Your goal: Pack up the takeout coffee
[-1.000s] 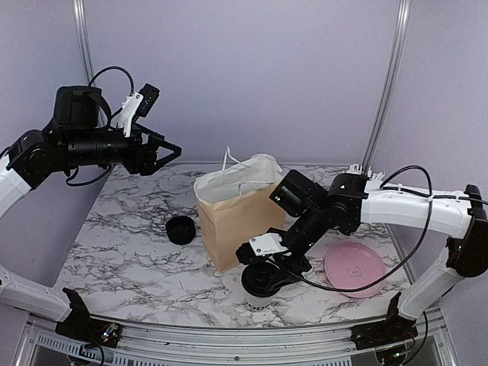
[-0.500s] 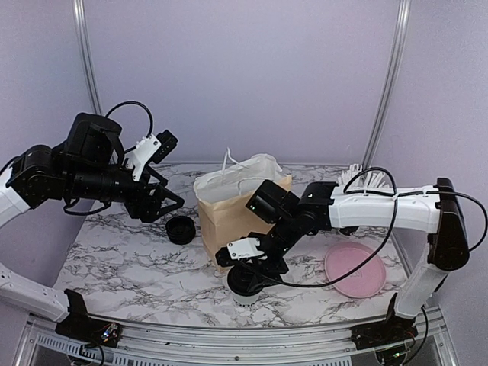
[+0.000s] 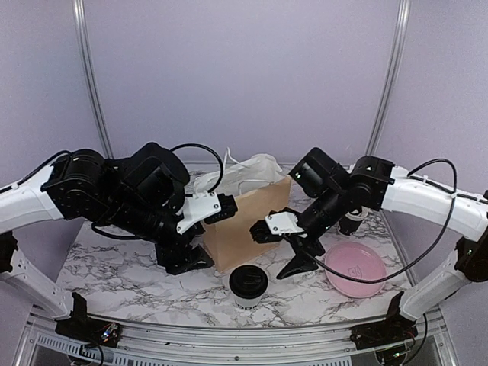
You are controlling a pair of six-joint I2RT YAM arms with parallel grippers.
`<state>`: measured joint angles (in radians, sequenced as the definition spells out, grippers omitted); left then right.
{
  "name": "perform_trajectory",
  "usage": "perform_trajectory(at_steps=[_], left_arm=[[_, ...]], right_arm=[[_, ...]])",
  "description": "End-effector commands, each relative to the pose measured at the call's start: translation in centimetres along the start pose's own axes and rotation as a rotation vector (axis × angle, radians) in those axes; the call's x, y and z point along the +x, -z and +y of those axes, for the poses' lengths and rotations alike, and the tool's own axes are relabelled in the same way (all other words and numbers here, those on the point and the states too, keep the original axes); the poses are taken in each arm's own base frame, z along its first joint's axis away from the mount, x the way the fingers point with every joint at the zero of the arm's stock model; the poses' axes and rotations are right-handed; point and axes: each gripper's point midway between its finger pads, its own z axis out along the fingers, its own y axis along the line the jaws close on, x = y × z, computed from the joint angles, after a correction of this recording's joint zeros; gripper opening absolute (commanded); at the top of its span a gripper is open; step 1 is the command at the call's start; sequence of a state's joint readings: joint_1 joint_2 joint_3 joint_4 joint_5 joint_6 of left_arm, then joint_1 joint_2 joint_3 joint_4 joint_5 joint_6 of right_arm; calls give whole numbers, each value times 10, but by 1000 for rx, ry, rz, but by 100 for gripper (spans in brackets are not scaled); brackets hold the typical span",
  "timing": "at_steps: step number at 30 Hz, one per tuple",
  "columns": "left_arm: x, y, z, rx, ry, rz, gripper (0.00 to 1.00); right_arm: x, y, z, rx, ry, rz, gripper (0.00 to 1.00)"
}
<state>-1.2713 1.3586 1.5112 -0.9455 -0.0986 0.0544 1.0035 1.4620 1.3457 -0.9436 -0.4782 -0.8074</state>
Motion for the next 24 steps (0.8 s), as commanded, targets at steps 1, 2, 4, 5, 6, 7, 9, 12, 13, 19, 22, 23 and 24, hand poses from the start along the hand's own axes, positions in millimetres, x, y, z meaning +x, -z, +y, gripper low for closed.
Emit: perform_trajectory(at_steps=[1,2,4,5,6,7,9,12,13,19,22,23,24], left_arm=[[8,-27,-24,66,-105,122,76],[5,-34,-26,60,-118,132,76],[-1,-50,-26,47,-139,157,77],[-6,-57,-27,47,-153,162,77],[-7,-66,-29,51,-168,177,77],[-8,-74,-31,60,-182,191,77],[-8,-88,-34,70,-207,215,78],[-6,-102,-38,92,-236,240,80],[-6,-106,-40,100,-241,244,80],[5,-128,-44,123,-269,300,81],[4,-135,-46,136,-276,306,81],[5,-137,-46,141,-278,310,81],[5,-139,-46,142,-280,313,81]], right_arm=[[22,43,0,-5,-49,-42,92],[28,50,-3,18,-65,-42,92],[35,62,-7,65,-86,-50,92],[39,68,-10,87,-102,-55,92],[42,71,-12,105,-113,-58,92],[46,76,-15,128,-125,-62,92],[52,85,-21,169,-143,-68,91],[60,96,-26,215,-167,-63,91],[62,98,-26,224,-171,-61,91],[68,97,-26,230,-182,-46,90],[69,97,-25,235,-180,-43,90],[69,97,-25,235,-181,-43,90],[69,97,-25,234,-181,-43,90]])
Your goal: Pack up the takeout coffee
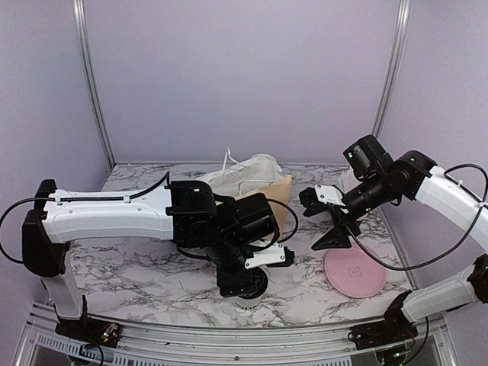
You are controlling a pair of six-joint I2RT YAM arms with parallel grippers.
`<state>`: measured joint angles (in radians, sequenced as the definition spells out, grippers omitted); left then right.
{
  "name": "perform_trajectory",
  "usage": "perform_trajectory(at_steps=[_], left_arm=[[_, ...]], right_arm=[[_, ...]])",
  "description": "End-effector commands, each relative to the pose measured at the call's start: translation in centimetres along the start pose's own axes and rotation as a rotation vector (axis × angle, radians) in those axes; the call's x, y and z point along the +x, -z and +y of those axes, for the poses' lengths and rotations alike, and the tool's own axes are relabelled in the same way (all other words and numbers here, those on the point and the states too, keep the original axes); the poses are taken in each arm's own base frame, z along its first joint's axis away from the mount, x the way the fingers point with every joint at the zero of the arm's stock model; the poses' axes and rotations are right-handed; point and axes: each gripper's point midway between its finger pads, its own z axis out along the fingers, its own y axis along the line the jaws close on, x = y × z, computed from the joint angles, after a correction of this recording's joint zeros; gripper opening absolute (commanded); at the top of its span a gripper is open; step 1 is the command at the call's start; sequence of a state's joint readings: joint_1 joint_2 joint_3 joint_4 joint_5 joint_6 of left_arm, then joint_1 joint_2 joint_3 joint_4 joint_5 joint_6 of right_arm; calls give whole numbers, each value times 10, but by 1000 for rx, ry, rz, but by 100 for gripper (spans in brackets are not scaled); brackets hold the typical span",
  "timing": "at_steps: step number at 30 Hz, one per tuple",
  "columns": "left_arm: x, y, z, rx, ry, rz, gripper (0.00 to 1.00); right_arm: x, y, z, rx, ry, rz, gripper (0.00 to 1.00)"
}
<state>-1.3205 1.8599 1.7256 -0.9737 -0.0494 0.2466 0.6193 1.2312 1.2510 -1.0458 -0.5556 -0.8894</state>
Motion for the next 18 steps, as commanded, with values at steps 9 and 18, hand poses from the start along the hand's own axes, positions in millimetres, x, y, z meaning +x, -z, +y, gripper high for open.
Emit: perform_trajectory(at_steps=[9,18], left_arm=[[0,-19,4,46,-26,36,79],[1,-28,7,91,4,36,78]], right_arm=[[7,2,3,13,-2,11,89],[10,-4,5,-3,-10,12,89]])
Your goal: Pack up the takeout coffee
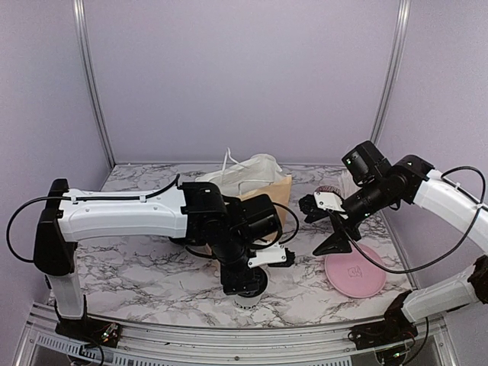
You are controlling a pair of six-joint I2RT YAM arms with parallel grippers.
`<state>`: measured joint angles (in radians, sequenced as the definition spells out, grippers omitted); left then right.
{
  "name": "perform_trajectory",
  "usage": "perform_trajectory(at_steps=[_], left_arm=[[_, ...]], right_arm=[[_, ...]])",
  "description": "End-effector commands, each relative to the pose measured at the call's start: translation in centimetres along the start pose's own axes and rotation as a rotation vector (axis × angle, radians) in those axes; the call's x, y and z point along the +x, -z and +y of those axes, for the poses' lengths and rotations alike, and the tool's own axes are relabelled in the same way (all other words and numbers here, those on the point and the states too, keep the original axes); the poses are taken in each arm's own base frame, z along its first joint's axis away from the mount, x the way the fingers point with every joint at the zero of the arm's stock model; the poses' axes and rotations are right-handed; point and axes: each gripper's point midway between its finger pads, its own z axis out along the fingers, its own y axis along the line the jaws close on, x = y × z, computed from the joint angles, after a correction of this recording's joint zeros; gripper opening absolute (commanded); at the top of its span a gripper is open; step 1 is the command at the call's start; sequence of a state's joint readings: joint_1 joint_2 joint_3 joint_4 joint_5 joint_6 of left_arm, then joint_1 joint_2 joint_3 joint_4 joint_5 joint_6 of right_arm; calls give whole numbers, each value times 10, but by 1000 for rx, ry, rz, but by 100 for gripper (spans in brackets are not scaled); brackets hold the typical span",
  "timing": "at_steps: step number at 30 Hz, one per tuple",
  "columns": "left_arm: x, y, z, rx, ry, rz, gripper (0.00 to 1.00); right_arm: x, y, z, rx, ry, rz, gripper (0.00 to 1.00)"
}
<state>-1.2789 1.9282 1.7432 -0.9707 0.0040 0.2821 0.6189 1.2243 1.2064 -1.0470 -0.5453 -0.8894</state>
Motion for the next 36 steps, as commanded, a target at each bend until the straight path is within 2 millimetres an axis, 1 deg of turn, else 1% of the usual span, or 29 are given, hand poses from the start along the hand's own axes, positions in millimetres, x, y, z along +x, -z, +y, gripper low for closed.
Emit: perform_trajectory(at_steps=[1,5,11,14,16,19,21,22,24,28,31,34,36], left_arm=[[-2,-5,-1,48,2,-2,77],[-2,-6,0,61,9,-4,74],[-1,-7,2,46,6,-8,77],[1,-11,5,25,5,3,79],[-3,-6,6,26,4,-14,79],[-12,12,2,44,3,-69,79],[-14,21,3,39,3,-91,78],[-13,23,3,33,3,-92,79],[-8,20,6,19,18,-77,80],[5,5,12,10,55,-21,83],[6,-1,9,30,60,-12,87],[7,-4,11,35,63,-4,87],[7,-6,12,43,65,-3,84]], right_arm=[[-2,3,-2,14,9,-15,89],[-3,2,-2,13,7,-16,89],[-5,3,-3,13,6,-21,89],[-6,3,-4,14,5,-23,89],[-7,3,-4,13,3,-27,89],[-7,3,-4,11,-1,-28,89],[-7,3,-4,11,-2,-27,89],[-7,2,-4,9,-2,-27,89],[-7,1,-5,5,-3,-28,89],[-8,0,-6,1,-4,-28,89],[-9,0,-6,2,-5,-31,89],[-8,0,-6,1,-7,-28,88],[-9,0,-7,1,-7,-29,88]])
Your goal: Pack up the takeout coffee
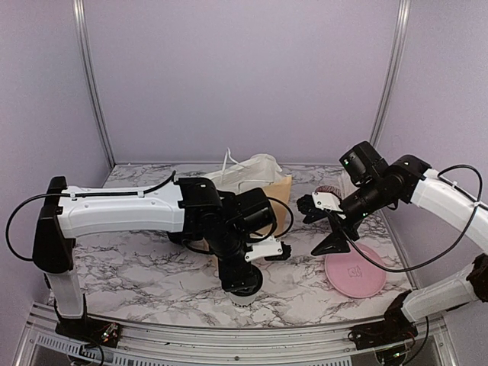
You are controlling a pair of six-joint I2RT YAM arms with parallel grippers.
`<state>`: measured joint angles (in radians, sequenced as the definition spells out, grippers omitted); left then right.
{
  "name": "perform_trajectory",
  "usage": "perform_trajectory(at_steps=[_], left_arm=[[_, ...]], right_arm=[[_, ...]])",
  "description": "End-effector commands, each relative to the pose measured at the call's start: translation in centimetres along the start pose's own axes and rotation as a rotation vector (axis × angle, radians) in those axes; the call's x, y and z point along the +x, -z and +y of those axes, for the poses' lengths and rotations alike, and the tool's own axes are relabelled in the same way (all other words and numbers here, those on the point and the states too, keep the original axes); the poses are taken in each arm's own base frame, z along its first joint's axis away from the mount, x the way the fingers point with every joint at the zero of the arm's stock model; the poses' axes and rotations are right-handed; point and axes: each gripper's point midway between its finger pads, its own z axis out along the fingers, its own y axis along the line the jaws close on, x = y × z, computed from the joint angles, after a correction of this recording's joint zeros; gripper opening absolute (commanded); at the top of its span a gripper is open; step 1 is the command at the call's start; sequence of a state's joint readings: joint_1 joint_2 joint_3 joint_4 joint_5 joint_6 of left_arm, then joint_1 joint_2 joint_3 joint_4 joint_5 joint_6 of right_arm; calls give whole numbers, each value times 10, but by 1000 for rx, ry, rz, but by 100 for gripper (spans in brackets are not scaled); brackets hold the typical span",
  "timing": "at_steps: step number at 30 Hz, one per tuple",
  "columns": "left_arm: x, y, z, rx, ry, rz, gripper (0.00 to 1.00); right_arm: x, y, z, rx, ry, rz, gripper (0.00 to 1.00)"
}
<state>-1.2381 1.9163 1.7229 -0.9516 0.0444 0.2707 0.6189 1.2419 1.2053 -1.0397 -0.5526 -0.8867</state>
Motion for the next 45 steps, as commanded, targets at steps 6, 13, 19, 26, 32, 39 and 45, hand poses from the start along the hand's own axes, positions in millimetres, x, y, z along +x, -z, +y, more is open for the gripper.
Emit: perform_trajectory(at_steps=[6,13,19,26,32,39,45], left_arm=[[9,-10,1,34,16,29,81],[15,-16,0,36,11,49,83],[12,-15,-2,49,12,40,72],[-1,31,-13,52,47,-62,67],[1,84,-29,57,107,-163,64],[22,136,-31,18,207,-259,61],[43,173,-30,-9,303,-321,58]], right_arm=[[-11,5,-6,12,1,-32,88],[-11,5,-6,10,1,-34,88],[-26,16,-10,25,12,-63,88],[-109,83,-35,140,108,-235,87],[-161,94,-118,348,74,-324,82],[-177,37,-172,236,73,-321,83],[-171,-2,-155,81,161,-285,86]])
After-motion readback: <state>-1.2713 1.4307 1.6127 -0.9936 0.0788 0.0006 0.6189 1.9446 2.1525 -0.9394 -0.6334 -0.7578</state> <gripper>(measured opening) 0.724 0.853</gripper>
